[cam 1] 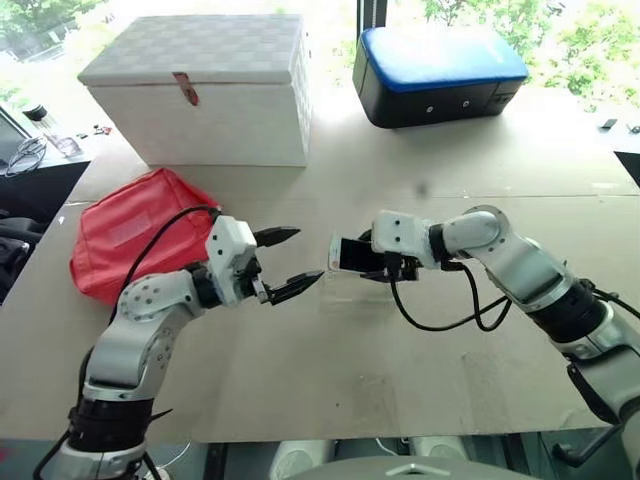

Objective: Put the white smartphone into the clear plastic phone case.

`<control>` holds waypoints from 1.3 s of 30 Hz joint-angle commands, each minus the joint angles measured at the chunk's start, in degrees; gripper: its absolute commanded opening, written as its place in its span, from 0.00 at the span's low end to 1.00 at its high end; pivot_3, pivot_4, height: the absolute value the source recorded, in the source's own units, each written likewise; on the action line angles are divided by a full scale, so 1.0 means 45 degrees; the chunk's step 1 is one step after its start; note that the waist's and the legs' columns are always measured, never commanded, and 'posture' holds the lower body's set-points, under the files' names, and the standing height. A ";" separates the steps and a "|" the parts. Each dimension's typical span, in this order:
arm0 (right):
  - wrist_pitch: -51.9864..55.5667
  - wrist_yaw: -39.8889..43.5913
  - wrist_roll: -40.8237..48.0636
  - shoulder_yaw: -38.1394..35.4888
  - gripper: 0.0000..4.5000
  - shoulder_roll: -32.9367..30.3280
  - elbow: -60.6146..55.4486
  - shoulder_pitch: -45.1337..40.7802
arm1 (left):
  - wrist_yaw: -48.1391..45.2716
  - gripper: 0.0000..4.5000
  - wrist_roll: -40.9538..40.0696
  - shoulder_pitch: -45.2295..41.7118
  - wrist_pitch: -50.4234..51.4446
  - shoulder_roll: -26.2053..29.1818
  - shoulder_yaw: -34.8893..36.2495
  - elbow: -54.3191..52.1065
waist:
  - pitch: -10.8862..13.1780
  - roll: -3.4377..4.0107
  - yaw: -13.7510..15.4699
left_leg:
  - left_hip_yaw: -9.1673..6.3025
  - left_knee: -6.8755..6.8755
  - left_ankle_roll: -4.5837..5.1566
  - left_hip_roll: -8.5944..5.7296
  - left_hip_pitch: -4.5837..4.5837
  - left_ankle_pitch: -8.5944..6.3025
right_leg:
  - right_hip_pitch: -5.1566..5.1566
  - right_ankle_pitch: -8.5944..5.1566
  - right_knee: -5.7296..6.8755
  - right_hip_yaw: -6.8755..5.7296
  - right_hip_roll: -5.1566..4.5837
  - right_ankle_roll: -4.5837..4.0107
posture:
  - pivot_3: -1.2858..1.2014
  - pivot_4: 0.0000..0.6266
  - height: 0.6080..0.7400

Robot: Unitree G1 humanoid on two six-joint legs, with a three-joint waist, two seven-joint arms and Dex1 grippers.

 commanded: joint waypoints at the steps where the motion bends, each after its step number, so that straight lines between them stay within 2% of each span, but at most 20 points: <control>1: -0.0657 0.0713 -0.0700 0.0112 0.62 -0.0389 0.0006 -0.0144 | 0.0189 1.00 -0.0208 0.0428 -0.0174 0.0158 0.0639 -0.0784 | 0.0002 0.0004 0.0081 | -0.0004 0.0002 0.0003 0.0000 0.0004 -0.0032 | -0.0001 0.0000 0.0001 -0.0001 0.0001 -0.0001 | 0.52 0.24 1.00; 11: 0.0646 0.1939 -0.1348 0.0193 0.62 -0.0371 -0.0163 -0.0007 | 0.0702 1.00 -0.0249 0.1399 -0.0014 0.0145 0.0927 -0.1793 | 0.0008 0.0005 0.0115 | -0.0046 0.0008 -0.0014 0.0001 0.0004 -0.0040 | 0.0003 0.0002 0.0010 -0.0004 0.0005 -0.0008 | 0.52 0.24 1.00; 14: 0.1694 0.2196 -0.1090 0.0160 0.62 -0.0101 -0.0407 0.0007 | 0.0897 1.00 -0.0342 0.1418 0.0223 0.0186 0.0956 -0.2145 | 0.0007 0.0004 0.0113 | -0.0046 0.0009 -0.0015 0.0001 0.0006 -0.0040 | 0.0007 0.0002 0.0010 -0.0005 0.0005 -0.0008 | 0.52 0.24 1.00; 23: 0.3065 0.1892 -0.1641 0.0420 0.62 0.0359 -0.0562 0.0060 | 0.1036 1.00 -0.0481 0.1319 0.0556 0.0329 0.1096 -0.2223 | 0.0006 0.0004 0.0106 | -0.0047 0.0012 -0.0017 0.0001 0.0009 -0.0039 | 0.0010 0.0002 0.0012 -0.0008 0.0008 -0.0009 | 0.52 0.24 1.00; 31: 0.4386 0.1960 -0.1718 0.0408 0.62 0.0264 -0.1178 -0.0129 | -0.0566 1.00 -0.1237 0.2373 0.0302 0.1037 0.2134 -0.1582 | 0.0005 0.0004 0.0094 | -0.0046 0.0015 -0.0019 0.0001 0.0016 -0.0039 | 0.0013 0.0002 0.0015 -0.0009 0.0009 -0.0011 | 0.52 0.24 1.00; 39: 0.6046 0.1849 -0.1402 0.0354 0.62 0.0091 -0.2272 -0.0266 | -0.1871 1.00 -0.1589 0.2879 0.0361 0.1353 0.2235 -0.1086 | 0.0007 0.0007 0.0110 | -0.0050 0.0018 -0.0018 0.0001 0.0013 -0.0045 | 0.0018 0.0002 0.0015 -0.0013 0.0005 -0.0011 | 0.52 0.24 1.00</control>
